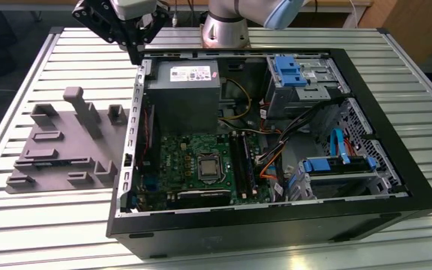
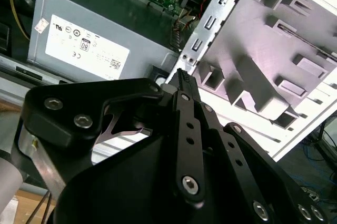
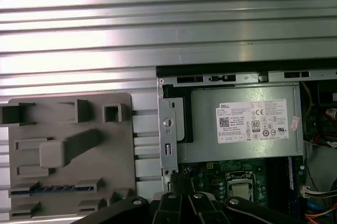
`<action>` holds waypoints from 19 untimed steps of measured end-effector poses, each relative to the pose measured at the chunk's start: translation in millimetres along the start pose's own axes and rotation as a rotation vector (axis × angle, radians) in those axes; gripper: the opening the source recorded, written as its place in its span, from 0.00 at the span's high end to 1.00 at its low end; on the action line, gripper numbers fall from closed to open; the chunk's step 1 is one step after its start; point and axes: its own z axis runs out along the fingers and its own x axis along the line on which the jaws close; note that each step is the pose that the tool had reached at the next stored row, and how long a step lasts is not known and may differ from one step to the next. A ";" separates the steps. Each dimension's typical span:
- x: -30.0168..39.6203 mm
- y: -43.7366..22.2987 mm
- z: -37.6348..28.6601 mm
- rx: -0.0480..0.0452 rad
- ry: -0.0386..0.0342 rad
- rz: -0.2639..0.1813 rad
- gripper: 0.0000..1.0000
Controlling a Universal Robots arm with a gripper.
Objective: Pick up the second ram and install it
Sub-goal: 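Reach for the second ram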
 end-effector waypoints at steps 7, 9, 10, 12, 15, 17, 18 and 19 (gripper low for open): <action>11.0 -3.0 0.3 0.0000 0.0000 0.000 0.89; 14.6 -5.1 0.5 0.0000 0.0000 0.000 0.89; 16.6 -6.4 0.5 0.0001 0.0000 0.000 0.89; 20.6 -9.2 0.6 0.0000 0.0000 0.000 0.89; 25.8 -12.4 0.6 0.0000 0.0000 0.000 0.89; 28.3 -14.2 0.7 0.0002 0.0000 0.000 0.89; 30.0 -15.1 0.7 0.0003 0.0000 0.000 0.89; 32.2 -16.0 0.7 0.0004 0.0000 0.000 0.89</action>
